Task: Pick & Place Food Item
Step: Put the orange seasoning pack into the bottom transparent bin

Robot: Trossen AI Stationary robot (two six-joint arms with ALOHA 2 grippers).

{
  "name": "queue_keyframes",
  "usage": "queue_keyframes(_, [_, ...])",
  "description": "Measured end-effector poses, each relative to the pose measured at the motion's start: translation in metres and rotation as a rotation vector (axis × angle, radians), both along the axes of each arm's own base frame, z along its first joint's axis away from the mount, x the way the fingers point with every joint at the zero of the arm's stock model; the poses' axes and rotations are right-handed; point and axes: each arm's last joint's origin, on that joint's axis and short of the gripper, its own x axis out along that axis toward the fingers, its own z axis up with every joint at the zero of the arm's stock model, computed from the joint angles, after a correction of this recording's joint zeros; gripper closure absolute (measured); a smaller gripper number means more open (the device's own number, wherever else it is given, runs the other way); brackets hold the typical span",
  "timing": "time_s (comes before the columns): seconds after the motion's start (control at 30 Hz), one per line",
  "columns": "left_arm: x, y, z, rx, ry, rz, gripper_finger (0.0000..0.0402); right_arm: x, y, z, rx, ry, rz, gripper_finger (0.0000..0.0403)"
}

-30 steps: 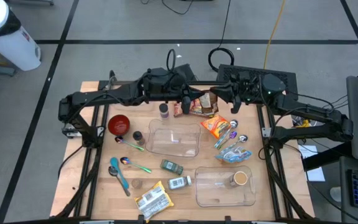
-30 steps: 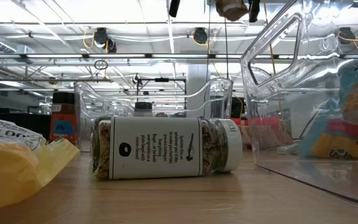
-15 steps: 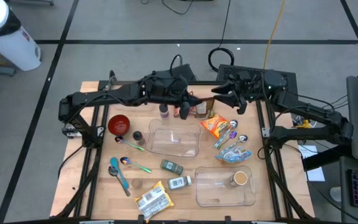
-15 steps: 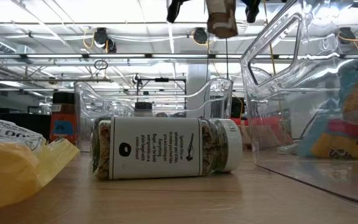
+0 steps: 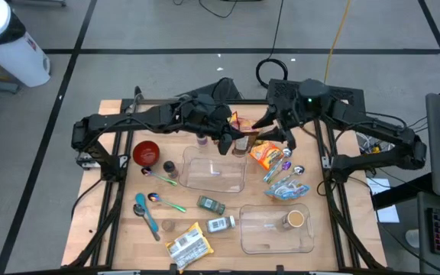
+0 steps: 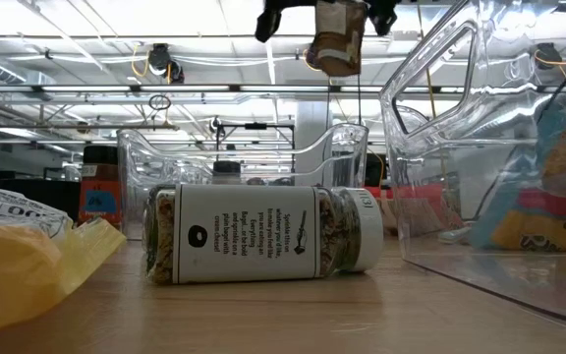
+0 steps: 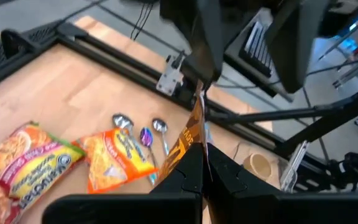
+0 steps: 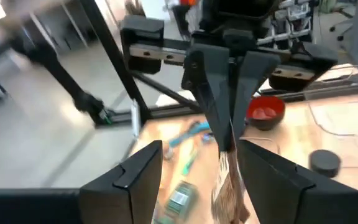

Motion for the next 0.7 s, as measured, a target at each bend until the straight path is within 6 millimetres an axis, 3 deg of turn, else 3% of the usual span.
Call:
queue_keyframes(0.2, [-0.002,-0.003,-0.004,-0.003,0.045,-0.001,0.0401,0.022,0.001,0.0,-0.114,0.098,-0.031,0.02])
queue_keyframes(0.4, [-0.002,-0.003,-0.005,0.0,0.056,-0.001,0.0401,0.038,-0.002,-0.013,-0.101,0.158,-0.02,0.0205])
queue_keyframes(0.7, [-0.005,-0.003,-0.01,0.017,0.112,0.013,0.0401,0.041,0.0,-0.016,-0.102,0.178,-0.008,0.0236])
